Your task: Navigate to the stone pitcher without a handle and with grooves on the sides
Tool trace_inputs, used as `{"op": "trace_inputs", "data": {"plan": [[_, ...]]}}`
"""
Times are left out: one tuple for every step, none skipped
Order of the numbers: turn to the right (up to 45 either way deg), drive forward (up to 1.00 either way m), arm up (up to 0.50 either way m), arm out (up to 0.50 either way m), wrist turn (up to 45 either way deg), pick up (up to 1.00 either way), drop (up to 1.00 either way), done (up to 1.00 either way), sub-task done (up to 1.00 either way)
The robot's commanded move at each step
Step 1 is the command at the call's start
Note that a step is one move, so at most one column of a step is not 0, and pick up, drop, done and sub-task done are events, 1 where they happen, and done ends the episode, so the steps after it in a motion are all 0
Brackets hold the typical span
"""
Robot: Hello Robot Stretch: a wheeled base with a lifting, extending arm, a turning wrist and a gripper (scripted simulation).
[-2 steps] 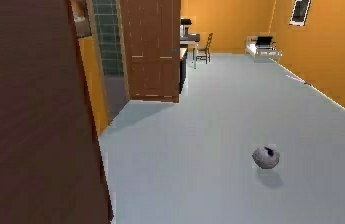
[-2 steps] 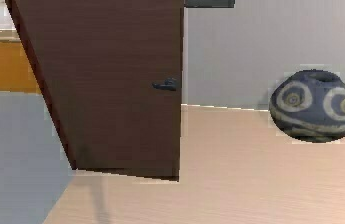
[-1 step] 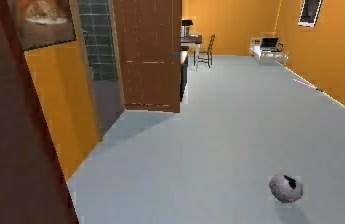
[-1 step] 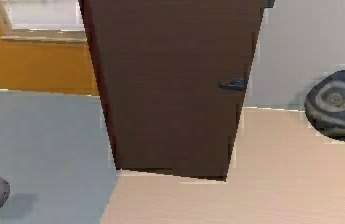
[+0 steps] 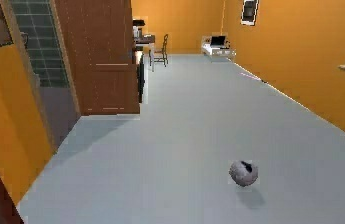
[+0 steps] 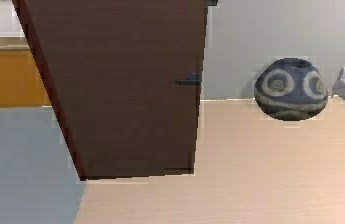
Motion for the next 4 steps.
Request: {"op": "trace_inputs", "data": {"plan": [[0.0, 0.80, 0.00, 0.00, 0.0, 0.00, 0.00, 0.00, 0.00], [-24.0, 0.00, 0.00, 0.00, 0.0, 0.00, 0.00, 0.00, 0.00], [0.0, 1.00, 0.00, 0.00, 0.0, 0.00, 0.00, 0.00, 0.00], [0.0, 0.60, 0.00, 0.00, 0.0, 0.00, 0.00, 0.00, 0.00]]}}
